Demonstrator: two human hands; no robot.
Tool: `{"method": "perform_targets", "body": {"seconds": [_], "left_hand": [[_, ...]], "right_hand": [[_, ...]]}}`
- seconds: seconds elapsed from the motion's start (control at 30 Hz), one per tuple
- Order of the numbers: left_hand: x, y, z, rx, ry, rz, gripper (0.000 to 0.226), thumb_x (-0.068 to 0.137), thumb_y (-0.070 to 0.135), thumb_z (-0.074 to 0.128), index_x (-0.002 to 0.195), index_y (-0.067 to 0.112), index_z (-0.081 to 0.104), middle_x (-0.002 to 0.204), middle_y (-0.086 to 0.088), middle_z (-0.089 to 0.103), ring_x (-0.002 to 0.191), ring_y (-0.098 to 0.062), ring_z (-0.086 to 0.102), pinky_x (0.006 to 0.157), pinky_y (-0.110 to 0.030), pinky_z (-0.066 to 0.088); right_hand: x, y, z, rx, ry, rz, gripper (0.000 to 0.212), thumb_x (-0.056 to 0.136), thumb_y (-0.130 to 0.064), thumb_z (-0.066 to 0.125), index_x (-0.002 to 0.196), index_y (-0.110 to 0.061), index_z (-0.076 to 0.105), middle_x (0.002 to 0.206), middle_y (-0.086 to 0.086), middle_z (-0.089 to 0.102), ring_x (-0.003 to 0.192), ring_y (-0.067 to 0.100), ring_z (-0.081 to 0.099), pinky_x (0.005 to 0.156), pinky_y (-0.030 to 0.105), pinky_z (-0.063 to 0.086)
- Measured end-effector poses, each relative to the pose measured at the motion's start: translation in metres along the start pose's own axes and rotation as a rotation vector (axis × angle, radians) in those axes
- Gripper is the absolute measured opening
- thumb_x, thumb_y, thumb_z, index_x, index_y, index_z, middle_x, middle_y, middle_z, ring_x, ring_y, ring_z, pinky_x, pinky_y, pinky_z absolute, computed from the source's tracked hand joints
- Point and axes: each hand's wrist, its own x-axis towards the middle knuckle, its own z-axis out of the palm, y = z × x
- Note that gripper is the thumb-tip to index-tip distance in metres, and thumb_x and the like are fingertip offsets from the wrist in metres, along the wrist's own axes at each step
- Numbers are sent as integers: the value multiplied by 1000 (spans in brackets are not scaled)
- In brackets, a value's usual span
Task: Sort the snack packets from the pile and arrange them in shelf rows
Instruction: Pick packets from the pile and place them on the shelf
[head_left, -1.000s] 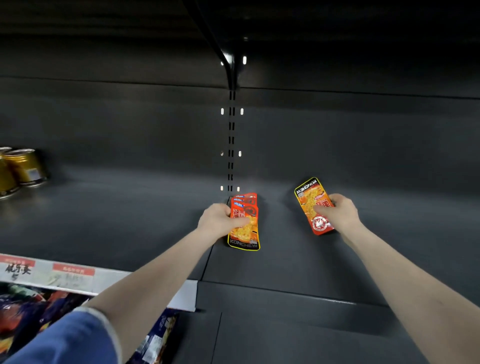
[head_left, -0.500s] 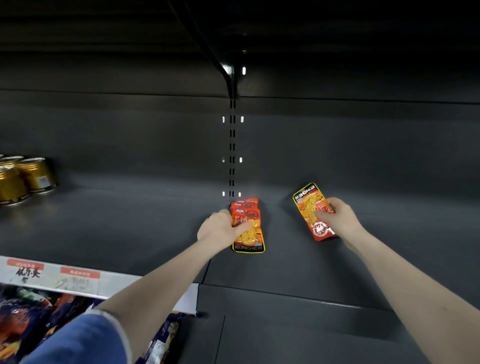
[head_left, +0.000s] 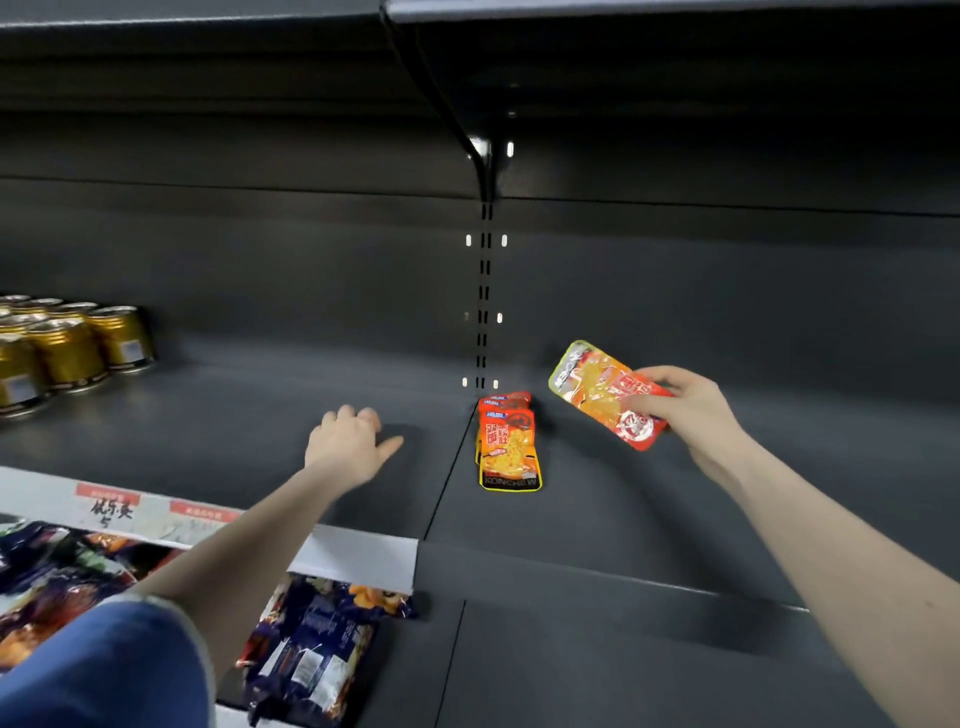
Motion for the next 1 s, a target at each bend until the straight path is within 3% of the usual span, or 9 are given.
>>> {"method": "perform_targets", "body": {"seconds": [0.1, 0.2, 0.27, 0.33, 0.43, 0.5, 0.6, 0.73, 1.0], "left_hand": [[3, -13, 3, 7, 8, 29, 50, 93, 54, 45, 125, 16, 52, 127, -11, 49, 120, -32, 43, 99, -37, 36], [7, -23, 5, -11, 7, 86, 50, 93, 55, 44, 126, 18, 52, 128, -11, 48, 121, -31, 43, 101, -37, 34], [9, -29, 6, -30, -8, 119, 50, 93, 55, 44, 127, 20, 51, 129, -10, 48, 122, -31, 42, 102, -37, 34], [11, -34, 7, -46, -12, 136, 49, 93, 55, 43, 128, 20, 50, 129, -10, 47, 122, -30, 41, 102, -36, 33], [8, -35, 11, -45, 3, 152, 48, 95, 52, 41, 129, 19, 49, 130, -10, 46, 122, -30, 41, 102, -36, 32], [6, -34, 13, -52, 13, 160, 47, 96, 50, 40, 130, 18, 48, 131, -10, 46, 122, -29, 40, 102, -36, 31], [6, -36, 13, -81, 13, 163, 46, 96, 50, 40, 130, 19, 49, 131, -9, 46, 123, -29, 40, 103, -36, 31], [5, -37, 12, -93, 18, 169, 46, 96, 49, 40, 129, 19, 49, 130, -9, 46, 123, -28, 40, 102, -35, 31], [6, -36, 11, -101, 20, 160, 44, 96, 48, 41, 128, 20, 49, 130, -8, 46, 122, -28, 40, 102, -35, 30]], "right_hand": [[-6, -6, 20, -24, -22, 14, 23, 72, -6, 77, 91, -17, 68, 88, 4, 71, 76, 15, 67, 72, 28, 54], [-12, -11, 44, -6, -41, 34, 25, 73, -9, 77, 96, -7, 69, 93, 11, 72, 84, 23, 68, 82, 37, 54], [-17, -14, 58, 1, -34, 54, 24, 75, -12, 77, 96, -5, 68, 91, 11, 72, 82, 22, 66, 78, 36, 53], [-20, -17, 71, -19, -22, 73, 21, 76, -16, 76, 94, -7, 69, 84, 8, 70, 73, 17, 62, 66, 28, 50], [-25, -20, 85, -164, -59, 138, 15, 79, -19, 74, 91, -15, 68, 66, -2, 62, 53, 7, 46, 40, 15, 31], [-26, -20, 90, -244, -131, 202, 14, 79, -21, 74, 90, -18, 67, 57, -6, 54, 44, 4, 34, 36, 14, 21], [-22, -23, 94, -359, -224, 237, 14, 81, -24, 73, 91, -20, 66, 58, -6, 52, 43, 6, 29, 37, 16, 20], [-17, -28, 98, -451, -307, 298, 22, 82, -18, 71, 104, -19, 65, 70, -2, 58, 49, 6, 41, 41, 15, 29], [-14, -18, 106, -402, -268, 238, 37, 80, -9, 72, 114, -20, 62, 86, -2, 66, 75, 9, 57, 55, 20, 38]]}}
